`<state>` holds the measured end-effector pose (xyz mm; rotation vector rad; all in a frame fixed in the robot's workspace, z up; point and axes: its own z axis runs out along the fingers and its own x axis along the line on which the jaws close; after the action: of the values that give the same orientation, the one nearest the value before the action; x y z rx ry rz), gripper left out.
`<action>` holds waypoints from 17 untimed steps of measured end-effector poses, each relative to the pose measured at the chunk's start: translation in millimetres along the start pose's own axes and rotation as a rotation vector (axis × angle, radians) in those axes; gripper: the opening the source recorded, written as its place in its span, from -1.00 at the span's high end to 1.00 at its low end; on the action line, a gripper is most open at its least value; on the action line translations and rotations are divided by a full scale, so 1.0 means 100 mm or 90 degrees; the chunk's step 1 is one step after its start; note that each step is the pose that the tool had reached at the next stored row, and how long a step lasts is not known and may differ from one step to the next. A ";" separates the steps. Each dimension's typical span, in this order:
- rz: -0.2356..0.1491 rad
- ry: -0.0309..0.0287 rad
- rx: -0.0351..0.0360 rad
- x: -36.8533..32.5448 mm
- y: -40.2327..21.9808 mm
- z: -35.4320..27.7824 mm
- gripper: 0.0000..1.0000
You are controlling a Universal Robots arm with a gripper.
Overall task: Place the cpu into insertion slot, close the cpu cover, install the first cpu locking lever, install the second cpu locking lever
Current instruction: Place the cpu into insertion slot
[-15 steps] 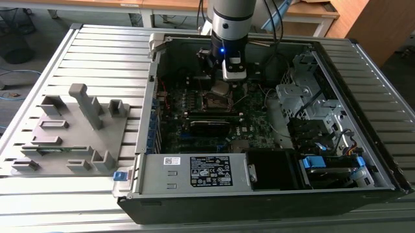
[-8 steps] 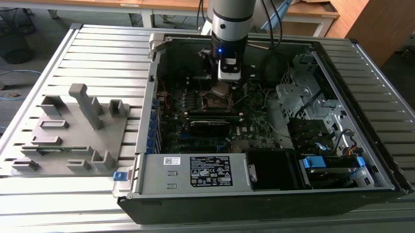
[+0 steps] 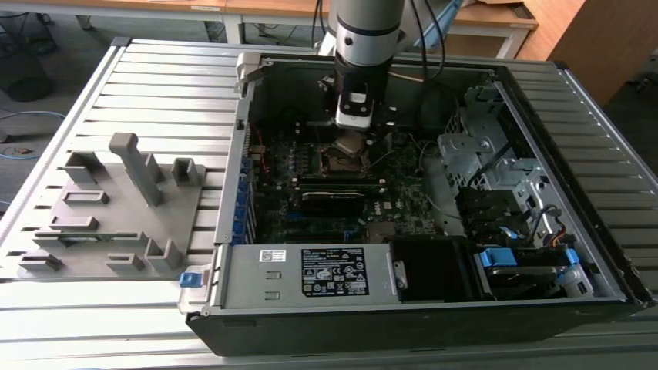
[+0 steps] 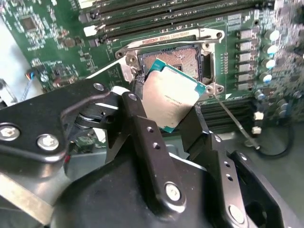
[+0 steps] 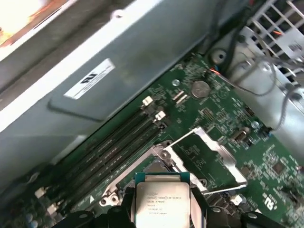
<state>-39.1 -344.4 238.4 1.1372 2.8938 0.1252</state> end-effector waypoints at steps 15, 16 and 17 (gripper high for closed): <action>0.170 -0.0147 -0.0003 0.000 -0.001 0.016 -0.08; 0.182 -0.0156 -0.0003 0.000 -0.001 0.017 -0.08; 0.193 -0.0166 -0.0004 0.000 -0.001 0.018 -0.08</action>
<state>-39.1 -344.4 236.6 1.5570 2.6779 0.1164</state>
